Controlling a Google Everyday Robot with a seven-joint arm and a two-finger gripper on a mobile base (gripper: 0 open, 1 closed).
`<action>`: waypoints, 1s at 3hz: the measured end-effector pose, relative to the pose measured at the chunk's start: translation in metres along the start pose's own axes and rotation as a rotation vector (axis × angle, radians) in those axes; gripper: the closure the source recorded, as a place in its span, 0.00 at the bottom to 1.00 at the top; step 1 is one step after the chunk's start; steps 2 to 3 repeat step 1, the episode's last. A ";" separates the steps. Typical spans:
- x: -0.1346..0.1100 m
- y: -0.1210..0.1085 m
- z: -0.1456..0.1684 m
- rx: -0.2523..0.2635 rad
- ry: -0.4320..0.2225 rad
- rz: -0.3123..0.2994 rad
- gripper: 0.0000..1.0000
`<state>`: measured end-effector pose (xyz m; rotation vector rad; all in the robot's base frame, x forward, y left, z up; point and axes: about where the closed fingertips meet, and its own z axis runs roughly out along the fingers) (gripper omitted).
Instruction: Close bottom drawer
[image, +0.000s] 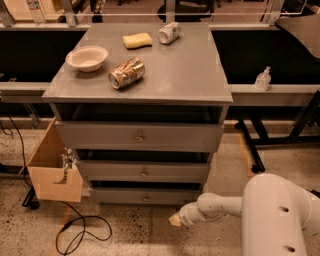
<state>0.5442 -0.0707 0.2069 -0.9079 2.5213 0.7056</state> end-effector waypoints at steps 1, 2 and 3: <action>-0.002 0.001 -0.005 -0.017 -0.003 -0.012 1.00; -0.002 0.001 -0.005 -0.017 -0.003 -0.012 1.00; -0.002 0.001 -0.005 -0.017 -0.003 -0.012 1.00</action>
Offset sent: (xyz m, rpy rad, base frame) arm 0.0000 0.0000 0.0000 0.0000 0.0000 0.0000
